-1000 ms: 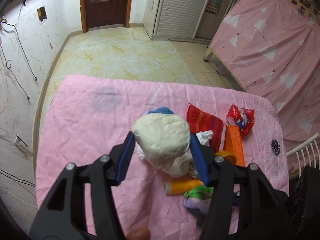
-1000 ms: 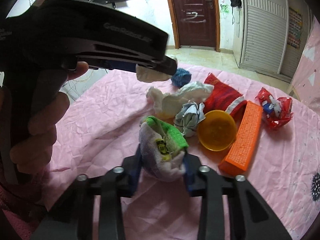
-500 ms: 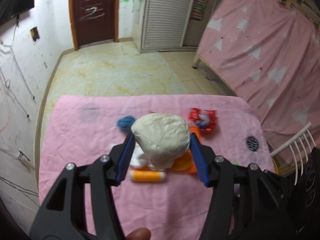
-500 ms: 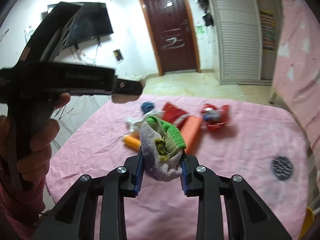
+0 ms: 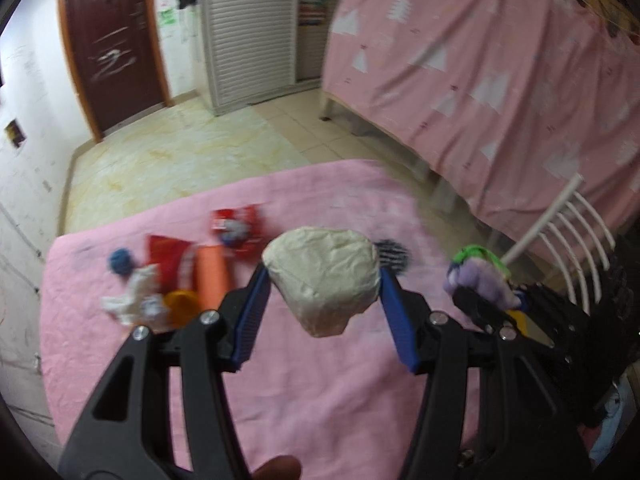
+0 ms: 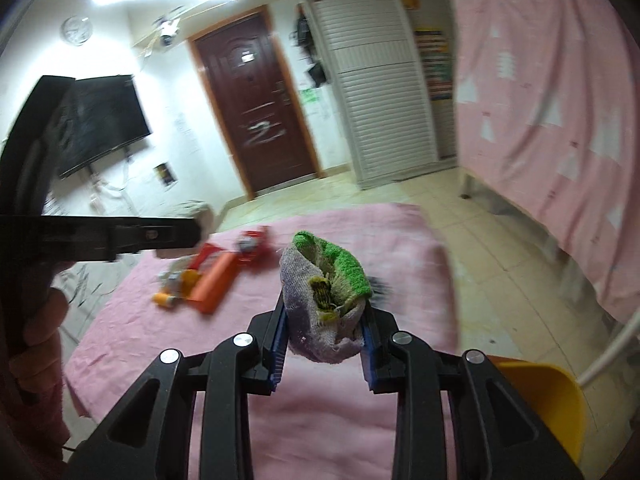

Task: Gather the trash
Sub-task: 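Carry both items over the yellow bin and open both tools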

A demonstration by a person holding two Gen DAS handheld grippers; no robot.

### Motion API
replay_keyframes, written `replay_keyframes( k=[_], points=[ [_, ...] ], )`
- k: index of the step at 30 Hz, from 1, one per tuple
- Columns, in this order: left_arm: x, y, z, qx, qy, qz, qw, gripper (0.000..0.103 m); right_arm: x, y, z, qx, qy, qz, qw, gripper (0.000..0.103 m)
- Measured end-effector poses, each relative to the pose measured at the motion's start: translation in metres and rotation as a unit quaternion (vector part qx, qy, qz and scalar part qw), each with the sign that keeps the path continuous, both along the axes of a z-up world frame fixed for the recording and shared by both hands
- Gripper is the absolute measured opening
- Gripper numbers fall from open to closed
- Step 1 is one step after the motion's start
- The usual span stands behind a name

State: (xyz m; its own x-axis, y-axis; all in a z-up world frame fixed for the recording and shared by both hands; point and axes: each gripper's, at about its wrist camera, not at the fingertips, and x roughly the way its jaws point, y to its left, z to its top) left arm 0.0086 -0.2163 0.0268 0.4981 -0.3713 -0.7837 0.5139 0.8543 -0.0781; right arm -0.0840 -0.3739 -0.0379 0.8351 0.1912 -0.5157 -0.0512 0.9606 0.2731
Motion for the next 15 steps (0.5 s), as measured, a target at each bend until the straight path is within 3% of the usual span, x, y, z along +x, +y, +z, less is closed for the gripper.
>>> replay_keyframes(
  k=[15],
  points=[
    [-0.051, -0.128, -0.045, 0.032, 0.060, -0.106, 0.9921, 0.054, -0.059, -0.110, -0.049, -0.001, 0.038, -0.098, 0.994, 0.024]
  ],
)
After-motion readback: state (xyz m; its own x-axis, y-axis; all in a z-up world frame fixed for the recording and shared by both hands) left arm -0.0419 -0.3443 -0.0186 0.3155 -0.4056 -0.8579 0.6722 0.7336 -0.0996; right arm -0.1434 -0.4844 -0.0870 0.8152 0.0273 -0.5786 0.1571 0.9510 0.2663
